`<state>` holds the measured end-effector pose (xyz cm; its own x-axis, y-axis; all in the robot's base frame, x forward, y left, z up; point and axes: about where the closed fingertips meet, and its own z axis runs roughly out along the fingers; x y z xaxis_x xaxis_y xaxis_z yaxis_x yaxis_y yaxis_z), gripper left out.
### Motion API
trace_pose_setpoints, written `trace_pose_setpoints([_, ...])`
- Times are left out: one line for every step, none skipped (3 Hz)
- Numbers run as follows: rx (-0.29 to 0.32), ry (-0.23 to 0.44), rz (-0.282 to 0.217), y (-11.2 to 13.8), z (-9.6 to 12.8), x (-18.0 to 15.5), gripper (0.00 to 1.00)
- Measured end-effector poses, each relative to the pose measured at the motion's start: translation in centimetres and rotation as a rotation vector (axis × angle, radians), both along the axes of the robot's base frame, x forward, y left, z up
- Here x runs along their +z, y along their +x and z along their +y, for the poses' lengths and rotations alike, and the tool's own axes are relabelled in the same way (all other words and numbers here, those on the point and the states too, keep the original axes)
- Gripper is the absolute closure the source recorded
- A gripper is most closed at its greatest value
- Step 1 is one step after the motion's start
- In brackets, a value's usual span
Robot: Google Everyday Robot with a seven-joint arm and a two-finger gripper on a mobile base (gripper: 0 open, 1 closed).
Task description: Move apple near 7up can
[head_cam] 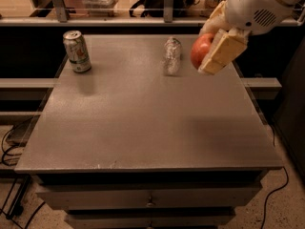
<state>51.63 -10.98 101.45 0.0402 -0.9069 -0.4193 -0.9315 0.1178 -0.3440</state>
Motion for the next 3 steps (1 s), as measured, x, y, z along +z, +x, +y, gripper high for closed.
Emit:
trace_pose_setpoints([0.012, 0.069, 0.002, 0.9, 2.4, -0.8, 1.00])
trace_pose_setpoints([0.068, 0.154, -0.011, 2.9, 7.4, -1.4, 1.00])
trace_pose_setpoints([0.110, 0.199, -0.020, 5.1, 12.0, -1.9, 1.00])
